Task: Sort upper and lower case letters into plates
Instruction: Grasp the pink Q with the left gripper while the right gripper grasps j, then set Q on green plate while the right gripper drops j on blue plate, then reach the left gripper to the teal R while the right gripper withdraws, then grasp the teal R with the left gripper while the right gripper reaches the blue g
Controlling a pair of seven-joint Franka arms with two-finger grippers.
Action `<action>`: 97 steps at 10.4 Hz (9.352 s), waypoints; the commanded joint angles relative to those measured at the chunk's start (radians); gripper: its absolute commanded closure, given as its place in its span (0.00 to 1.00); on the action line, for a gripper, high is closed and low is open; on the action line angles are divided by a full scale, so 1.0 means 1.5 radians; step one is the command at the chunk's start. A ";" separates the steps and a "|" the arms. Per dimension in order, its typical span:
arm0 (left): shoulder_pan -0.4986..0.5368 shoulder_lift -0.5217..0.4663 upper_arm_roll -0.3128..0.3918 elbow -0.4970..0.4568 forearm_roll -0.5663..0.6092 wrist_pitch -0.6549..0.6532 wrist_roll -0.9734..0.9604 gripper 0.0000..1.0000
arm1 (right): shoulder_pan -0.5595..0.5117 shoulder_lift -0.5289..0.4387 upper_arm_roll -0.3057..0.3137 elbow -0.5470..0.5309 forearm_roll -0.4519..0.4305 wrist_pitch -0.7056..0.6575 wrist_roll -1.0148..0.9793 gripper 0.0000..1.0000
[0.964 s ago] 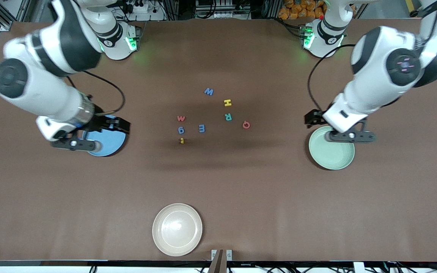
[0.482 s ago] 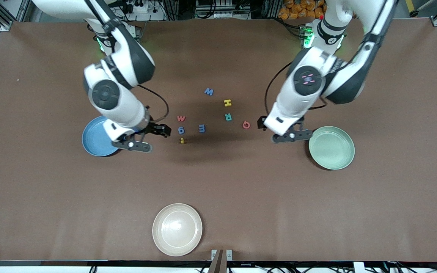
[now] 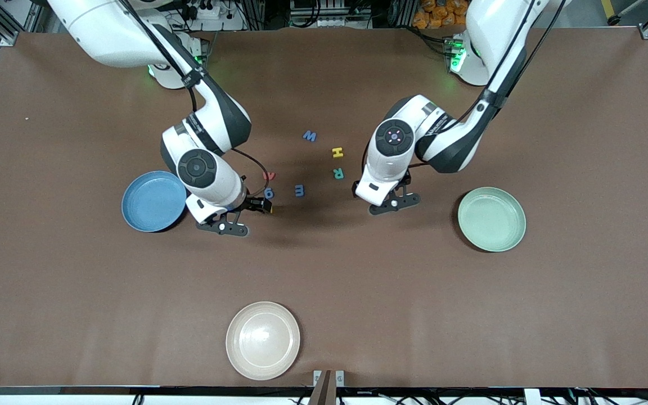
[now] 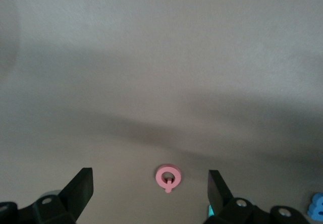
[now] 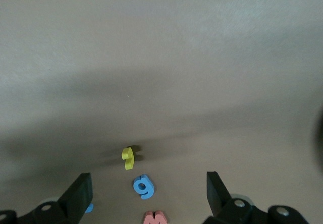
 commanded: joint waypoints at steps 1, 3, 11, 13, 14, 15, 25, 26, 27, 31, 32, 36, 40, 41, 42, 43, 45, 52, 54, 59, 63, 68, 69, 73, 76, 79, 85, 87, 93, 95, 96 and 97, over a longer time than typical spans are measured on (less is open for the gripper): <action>-0.005 0.007 0.002 -0.030 0.019 0.044 -0.029 0.00 | 0.024 0.039 0.008 0.012 -0.018 0.038 0.032 0.00; -0.003 0.002 0.002 -0.089 0.019 0.113 -0.038 0.00 | 0.030 0.047 0.008 0.011 -0.024 0.044 0.048 0.00; -0.031 0.022 0.005 -0.092 0.020 0.133 -0.040 0.00 | 0.042 0.096 0.007 0.008 -0.075 0.082 0.058 0.00; -0.034 0.037 0.004 -0.091 0.044 0.144 -0.073 0.03 | 0.043 0.096 0.007 -0.010 -0.089 0.109 0.064 0.00; -0.034 0.041 0.004 -0.092 0.064 0.151 -0.088 0.03 | 0.041 0.096 0.007 -0.031 -0.093 0.136 0.079 0.00; -0.034 0.051 0.003 -0.091 0.078 0.154 -0.098 0.03 | 0.037 0.096 0.007 -0.042 -0.095 0.150 0.081 0.00; -0.032 0.061 0.003 -0.095 0.107 0.189 -0.128 0.76 | 0.034 0.095 0.007 -0.053 -0.095 0.145 0.074 0.54; -0.032 0.051 0.002 -0.094 0.107 0.189 -0.153 1.00 | 0.035 0.093 0.007 -0.053 -0.095 0.146 0.073 0.69; -0.030 0.036 0.003 -0.090 0.107 0.188 -0.178 1.00 | 0.036 0.093 0.008 -0.053 -0.096 0.148 0.071 0.87; 0.053 -0.047 0.007 -0.088 0.108 0.175 -0.103 1.00 | 0.031 0.073 0.009 -0.049 -0.088 0.143 0.072 1.00; 0.086 -0.063 0.007 -0.088 0.108 0.156 -0.057 1.00 | 0.019 0.055 0.011 -0.050 -0.086 0.137 0.078 1.00; 0.246 -0.080 0.007 -0.093 0.108 0.117 0.190 1.00 | -0.062 -0.024 0.024 -0.050 -0.070 0.022 0.031 1.00; 0.340 -0.085 0.006 -0.162 0.108 0.113 0.271 1.00 | -0.177 -0.101 0.017 -0.152 -0.072 -0.031 -0.127 1.00; 0.351 -0.082 0.006 -0.170 0.108 0.113 0.271 1.00 | -0.217 -0.128 0.004 -0.213 -0.072 0.020 -0.194 1.00; 0.360 -0.082 0.006 -0.173 0.114 0.113 0.271 0.65 | -0.238 -0.141 -0.010 -0.253 -0.072 0.063 -0.248 1.00; 0.362 -0.084 0.005 -0.173 0.115 0.112 0.271 0.02 | -0.239 -0.142 -0.031 -0.277 -0.072 0.094 -0.268 1.00; 0.355 -0.089 -0.012 -0.166 0.115 0.111 0.260 0.00 | -0.243 -0.141 -0.069 -0.315 -0.072 0.152 -0.319 1.00; 0.348 -0.094 -0.216 -0.107 0.115 0.088 0.039 0.00 | -0.251 -0.148 -0.080 -0.238 -0.070 0.029 -0.324 0.00; 0.306 -0.095 -0.225 -0.107 0.117 0.087 -0.021 0.00 | -0.233 -0.144 -0.077 -0.148 -0.058 -0.081 -0.319 0.00; 0.197 -0.063 -0.224 -0.069 0.155 0.078 -0.158 0.00 | -0.191 -0.142 -0.074 -0.032 -0.021 -0.164 -0.278 0.00; 0.122 0.004 -0.221 -0.053 0.269 0.079 -0.307 0.00 | -0.175 -0.150 -0.007 -0.017 0.004 -0.168 -0.201 0.00; 0.091 0.030 -0.220 -0.049 0.284 0.079 -0.346 0.00 | -0.168 -0.142 0.007 -0.006 0.004 -0.162 -0.114 0.00; 0.085 0.034 -0.220 -0.049 0.284 0.079 -0.351 0.00 | -0.164 -0.139 0.007 -0.007 0.004 -0.159 -0.105 0.00; 0.079 0.045 -0.219 -0.047 0.289 0.079 -0.350 0.00 | -0.167 -0.146 0.011 0.004 0.006 -0.175 -0.115 0.00; 0.069 0.080 -0.219 -0.032 0.314 0.081 -0.352 0.00 | -0.149 -0.135 0.010 0.043 0.062 -0.209 -0.104 0.00; 0.036 0.117 -0.213 -0.013 0.319 0.087 -0.352 0.00 | -0.114 -0.102 0.010 0.042 0.062 -0.189 -0.006 0.00; -0.003 0.136 -0.164 -0.013 0.322 0.109 -0.352 0.00 | -0.110 -0.059 0.027 0.047 0.075 -0.169 0.044 0.00; -0.002 0.140 -0.158 -0.018 0.321 0.135 -0.352 0.00 | -0.114 -0.059 0.024 0.062 0.065 -0.173 0.039 0.00; -0.002 0.150 -0.154 -0.018 0.321 0.149 -0.356 0.23 | -0.111 -0.057 0.025 0.062 0.075 -0.155 0.126 0.00; 0.002 0.150 -0.154 -0.018 0.321 0.150 -0.364 0.70 | -0.104 -0.049 0.026 0.061 0.076 -0.146 0.177 0.00; 0.004 0.149 -0.154 -0.018 0.320 0.149 -0.368 1.00 | -0.103 -0.044 0.027 0.058 0.076 -0.140 0.206 0.00; 0.005 0.148 -0.154 -0.017 0.320 0.149 -0.382 1.00 | -0.098 -0.042 0.027 0.057 0.086 -0.131 0.243 0.00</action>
